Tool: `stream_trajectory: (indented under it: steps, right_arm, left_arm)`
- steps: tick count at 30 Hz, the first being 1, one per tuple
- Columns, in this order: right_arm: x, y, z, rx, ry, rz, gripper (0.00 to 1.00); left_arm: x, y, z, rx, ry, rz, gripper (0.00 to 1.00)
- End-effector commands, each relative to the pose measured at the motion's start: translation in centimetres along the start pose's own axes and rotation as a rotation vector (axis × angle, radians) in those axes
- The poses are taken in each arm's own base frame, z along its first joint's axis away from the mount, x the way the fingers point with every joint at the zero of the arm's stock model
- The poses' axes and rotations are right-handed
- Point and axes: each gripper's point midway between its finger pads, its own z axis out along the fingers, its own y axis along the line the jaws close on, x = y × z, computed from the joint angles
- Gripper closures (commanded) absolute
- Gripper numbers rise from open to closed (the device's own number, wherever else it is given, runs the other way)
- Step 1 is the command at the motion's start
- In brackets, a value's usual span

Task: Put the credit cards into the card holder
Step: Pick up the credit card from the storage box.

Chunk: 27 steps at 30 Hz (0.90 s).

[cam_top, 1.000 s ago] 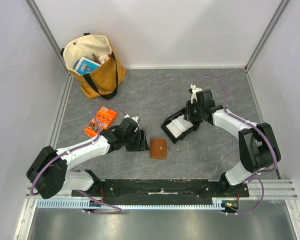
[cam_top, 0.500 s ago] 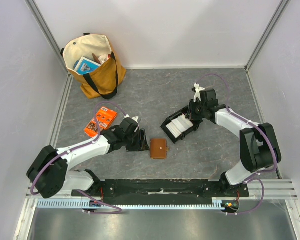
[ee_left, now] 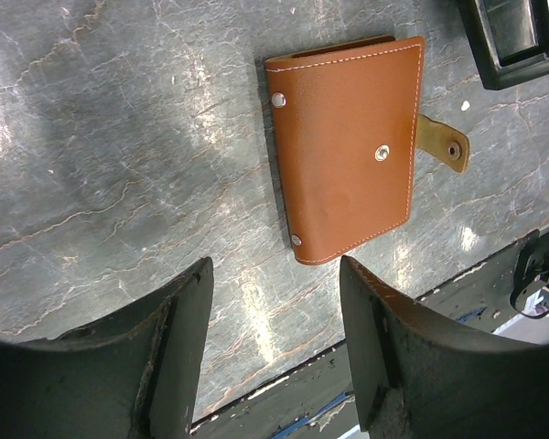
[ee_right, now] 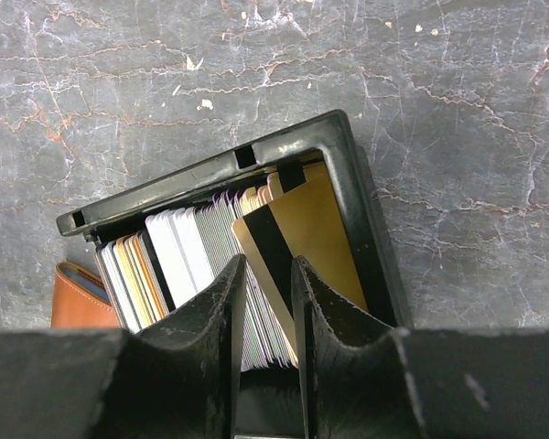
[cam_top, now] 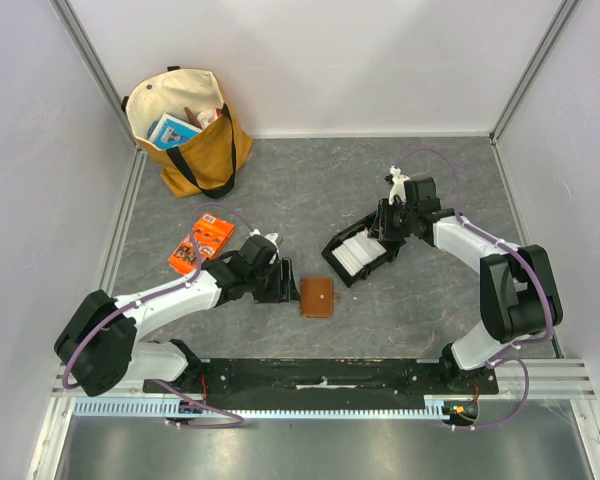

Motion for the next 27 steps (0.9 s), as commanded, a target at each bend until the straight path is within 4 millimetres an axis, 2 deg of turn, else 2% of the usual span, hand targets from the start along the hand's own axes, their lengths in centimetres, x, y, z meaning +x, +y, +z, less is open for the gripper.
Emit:
stream_trajectory:
  steps: [1, 3, 8, 14, 20, 25, 27]
  right_arm:
    - [0.3, 0.8, 0.3, -0.049, 0.035, 0.009, 0.69]
    - [0.3, 0.8, 0.4, -0.049, 0.038, 0.012, 0.72]
    - [-0.2, 1.2, -0.1, -0.061, 0.021, 0.007, 0.74]
    - [-1.8, 0.5, -1.1, -0.018, -0.029, 0.016, 0.77]
    - [-2.9, 0.9, -1.7, -0.024, -0.048, 0.016, 0.82]
    - [-3.4, 0.0, -2.1, 0.04, -0.064, 0.017, 0.88]
    - [-3.6, -1.0, -2.4, 0.104, -0.074, 0.015, 0.89]
  left_arm:
    - [-0.7, -0.9, 0.1, 0.033, -0.015, 0.037, 0.37]
    - [-0.6, -0.8, 0.2, 0.032, -0.01, 0.037, 0.37]
    - [-0.6, -0.8, 0.3, 0.03, -0.006, 0.038, 0.37]
    - [-0.7, -0.9, 0.3, 0.034, -0.007, 0.037, 0.37]
    - [-0.7, -0.8, 0.4, 0.03, -0.008, 0.039, 0.37]
    - [-0.6, -0.9, 0.4, 0.034, -0.004, 0.041, 0.37]
    - [-0.5, -0.8, 0.4, 0.031, -0.006, 0.042, 0.37]
